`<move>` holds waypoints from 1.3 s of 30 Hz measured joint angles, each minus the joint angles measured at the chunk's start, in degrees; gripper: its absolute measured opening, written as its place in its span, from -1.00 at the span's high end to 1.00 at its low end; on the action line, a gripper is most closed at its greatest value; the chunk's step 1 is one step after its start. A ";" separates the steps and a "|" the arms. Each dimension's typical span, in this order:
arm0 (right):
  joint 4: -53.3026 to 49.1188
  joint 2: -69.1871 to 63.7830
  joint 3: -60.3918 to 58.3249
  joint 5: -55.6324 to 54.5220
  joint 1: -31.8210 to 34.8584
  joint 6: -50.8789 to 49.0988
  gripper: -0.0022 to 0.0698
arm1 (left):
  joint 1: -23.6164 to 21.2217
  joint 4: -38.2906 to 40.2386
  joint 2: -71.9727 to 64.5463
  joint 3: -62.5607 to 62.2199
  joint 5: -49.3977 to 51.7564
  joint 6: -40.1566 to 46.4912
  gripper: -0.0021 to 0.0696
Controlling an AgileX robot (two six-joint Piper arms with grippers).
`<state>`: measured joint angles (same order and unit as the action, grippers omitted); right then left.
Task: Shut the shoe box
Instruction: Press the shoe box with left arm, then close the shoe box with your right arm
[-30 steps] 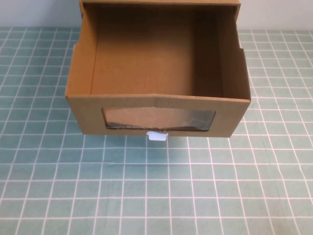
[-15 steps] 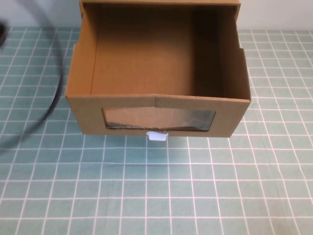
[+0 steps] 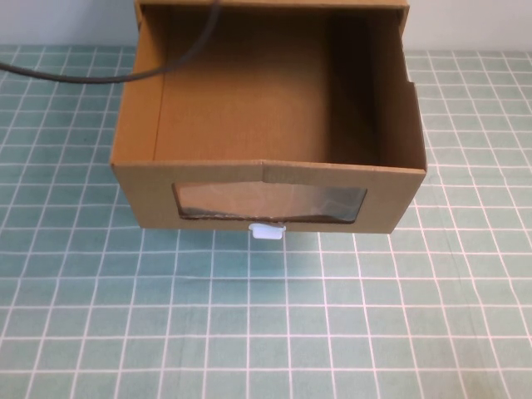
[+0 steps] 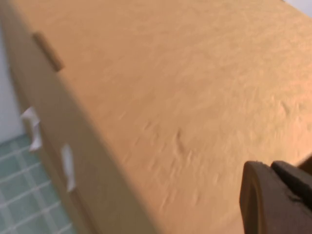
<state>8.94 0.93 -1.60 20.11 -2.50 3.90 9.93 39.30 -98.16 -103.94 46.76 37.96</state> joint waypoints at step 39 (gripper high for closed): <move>28.55 -27.83 31.63 27.40 0.00 7.26 0.97 | 2.38 -1.62 -8.30 -3.78 -2.70 1.09 0.96</move>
<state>37.49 -26.90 30.03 47.52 -2.50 11.16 12.30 37.69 -106.46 -107.72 44.05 39.05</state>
